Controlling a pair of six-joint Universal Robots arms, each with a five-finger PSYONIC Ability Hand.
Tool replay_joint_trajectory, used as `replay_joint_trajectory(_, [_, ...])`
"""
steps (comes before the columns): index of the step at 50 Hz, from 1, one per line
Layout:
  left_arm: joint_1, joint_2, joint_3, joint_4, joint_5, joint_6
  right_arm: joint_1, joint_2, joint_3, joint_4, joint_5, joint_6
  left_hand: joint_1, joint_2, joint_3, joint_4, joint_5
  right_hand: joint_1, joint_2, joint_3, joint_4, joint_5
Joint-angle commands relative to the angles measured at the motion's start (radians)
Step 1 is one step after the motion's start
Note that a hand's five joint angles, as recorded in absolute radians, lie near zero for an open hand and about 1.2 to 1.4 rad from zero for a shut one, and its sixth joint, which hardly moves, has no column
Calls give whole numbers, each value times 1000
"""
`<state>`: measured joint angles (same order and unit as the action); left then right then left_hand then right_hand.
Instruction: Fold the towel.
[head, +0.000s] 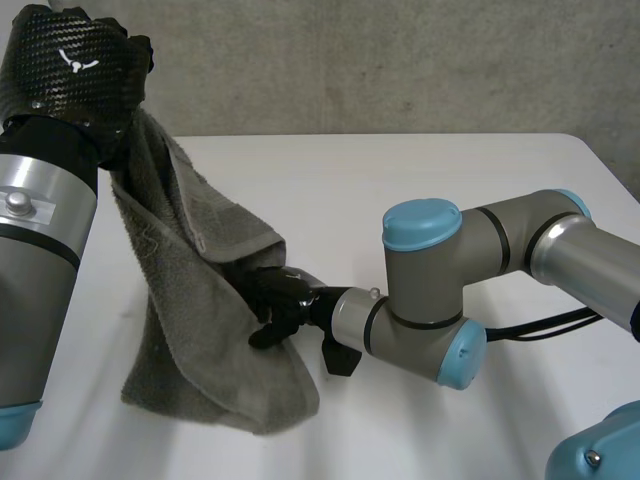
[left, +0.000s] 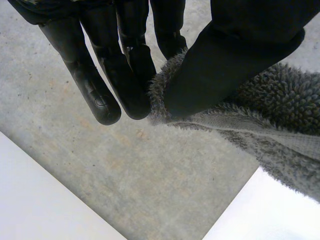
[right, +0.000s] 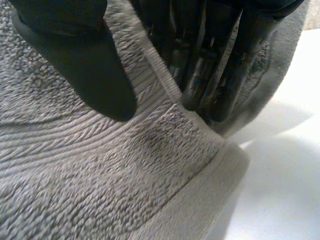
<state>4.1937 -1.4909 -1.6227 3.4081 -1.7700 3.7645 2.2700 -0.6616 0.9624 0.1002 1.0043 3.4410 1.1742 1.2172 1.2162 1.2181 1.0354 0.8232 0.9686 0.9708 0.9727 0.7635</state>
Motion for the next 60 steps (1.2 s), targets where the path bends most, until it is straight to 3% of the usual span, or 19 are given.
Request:
replay_joint_trajectory(1, [6, -6, 10, 2, -3, 0, -17, -70, 67, 1, -38, 23, 222, 179, 180, 178, 186, 573, 428, 426, 424, 458])
replay_joint_trajectory(9, [66, -54, 13, 2, -6, -2, -132, -260, 197, -45, -23, 15, 222, 179, 180, 178, 186, 573, 428, 426, 424, 458])
replay_joint_trajectory(11, [84, -63, 17, 2, -9, -5, -229, -428, 269, -109, 26, -11, 222, 179, 180, 178, 186, 573, 428, 426, 424, 458])
replay_joint_trajectory(16, [91, -91, 66, 2, -71, -32, -279, -552, 306, -131, 97, -69, 222, 179, 180, 178, 186, 573, 428, 426, 424, 458])
replay_joint_trajectory(18, [86, -101, 92, 2, -109, -65, -290, -710, 340, -137, 181, -184, 222, 179, 180, 178, 186, 573, 428, 426, 424, 458])
replay_joint_trajectory(21, [75, -112, 127, -1, -163, -168, -285, -838, 369, -134, 247, -311, 222, 179, 180, 178, 186, 573, 428, 426, 424, 458])
replay_joint_trajectory(24, [62, -112, 132, -7, -167, -279, -284, -888, 392, -128, 296, -428, 222, 179, 180, 178, 186, 573, 428, 426, 424, 458])
replay_joint_trajectory(27, [54, -114, 123, -19, -167, -360, -271, -898, 406, -126, 321, -483, 222, 179, 180, 178, 186, 573, 428, 426, 424, 458])
replay_joint_trajectory(32, [46, -135, 95, -68, -167, -425, -149, -877, 467, -85, 466, -765, 222, 179, 180, 178, 186, 573, 428, 426, 424, 458])
replay_joint_trajectory(33, [46, -146, 84, -87, -166, -437, -149, -877, 467, -85, 467, -766, 222, 179, 180, 178, 186, 573, 428, 426, 424, 458])
replay_joint_trajectory(35, [52, -161, 66, -105, -166, -455, -136, -817, 515, -56, 526, -929, 222, 179, 180, 178, 186, 573, 428, 426, 424, 458])
replay_joint_trajectory(38, [60, -186, 44, -118, -163, -477, -133, -745, 568, -42, 566, -1049, 222, 179, 180, 178, 186, 573, 428, 426, 424, 458])
replay_joint_trajectory(47, [92, -404, -28, -219, -77, -543, -142, -621, 688, -77, 577, -1076, 208, 165, 166, 164, 172, 573, 428, 426, 424, 458])
replay_joint_trajectory(48, [88, -422, -29, -237, -51, -551, -142, -607, 699, -101, 576, -1062, 51, 8, 9, 7, 15, 573, 428, 426, 424, 458])
replay_joint_trajectory(49, [88, -422, -29, -237, -51, -551, -142, -601, 702, -126, 573, -1048, 49, 6, 7, 5, 14, 573, 428, 426, 424, 458])
replay_joint_trajectory(51, [71, -431, -28, -257, -2, -554, -142, -598, 702, -143, 571, -1033, -663, -706, -705, -707, -699, 573, 428, 426, 424, 458])
replay_joint_trajectory(52, [71, -431, -28, -257, -2, -554, -142, -598, 702, -143, 571, -1033, -667, -710, -709, -711, -703, 573, 428, 426, 424, 458])
replay_joint_trajectory(53, [62, -433, -23, -263, 18, -552, -144, -598, 697, -157, 570, -1017, -1000, -1043, -1042, -1044, -1035, 573, 428, 426, 424, 458])
replay_joint_trajectory(60, [48, -390, -14, -262, 37, -548, -175, -601, 682, -169, 547, -954, -1000, -1043, -1042, -1044, -1035, 573, 428, 426, 424, 458])
